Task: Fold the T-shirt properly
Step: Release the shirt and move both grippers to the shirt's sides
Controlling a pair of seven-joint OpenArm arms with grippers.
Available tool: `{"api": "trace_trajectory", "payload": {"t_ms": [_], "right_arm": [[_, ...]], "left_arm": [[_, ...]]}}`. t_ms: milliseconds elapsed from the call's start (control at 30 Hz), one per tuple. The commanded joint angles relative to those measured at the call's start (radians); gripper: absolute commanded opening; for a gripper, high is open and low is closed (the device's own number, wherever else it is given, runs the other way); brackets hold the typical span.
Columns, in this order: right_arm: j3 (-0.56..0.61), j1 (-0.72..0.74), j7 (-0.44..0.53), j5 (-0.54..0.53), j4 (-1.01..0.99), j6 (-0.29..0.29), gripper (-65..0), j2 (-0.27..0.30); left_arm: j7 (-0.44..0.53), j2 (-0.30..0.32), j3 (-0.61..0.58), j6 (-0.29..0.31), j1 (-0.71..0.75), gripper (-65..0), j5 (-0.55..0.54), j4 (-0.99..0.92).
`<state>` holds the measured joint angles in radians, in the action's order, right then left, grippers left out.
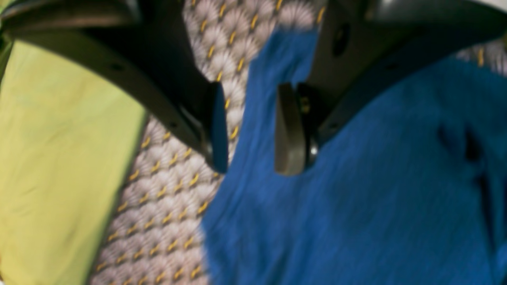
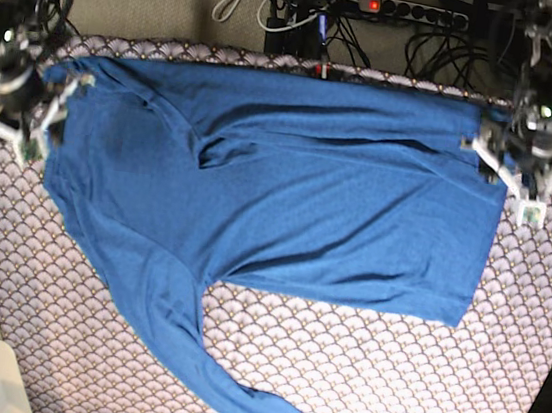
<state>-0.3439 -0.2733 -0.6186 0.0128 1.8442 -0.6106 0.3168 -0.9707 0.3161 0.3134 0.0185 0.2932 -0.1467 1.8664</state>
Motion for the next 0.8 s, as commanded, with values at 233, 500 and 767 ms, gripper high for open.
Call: {"api": "trace_trajectory", "payload": {"t_ms": [233,500,767], "right_arm": [[0.144,0.363,-0.051,-0.007,-0.240,0.004,-43.5,0.041],[0.213,0.664,-0.008,-0.007,-0.659,0.004,-43.5,0.043],[0.242,0.787,0.167,-0.007,-0.961,0.004,-43.5,0.058]], "left_arm": [[0.017,-0.025,0.000,-0.005,-0.328,-31.7,0.005,-0.179],[0.187,-0.039,-0.003,-0.005,-0.533,-31.7,0.003,-0.494],[0.330,-0.031,-0.086,-0.005,-0.585,-31.7,0.011,-0.652]]}}
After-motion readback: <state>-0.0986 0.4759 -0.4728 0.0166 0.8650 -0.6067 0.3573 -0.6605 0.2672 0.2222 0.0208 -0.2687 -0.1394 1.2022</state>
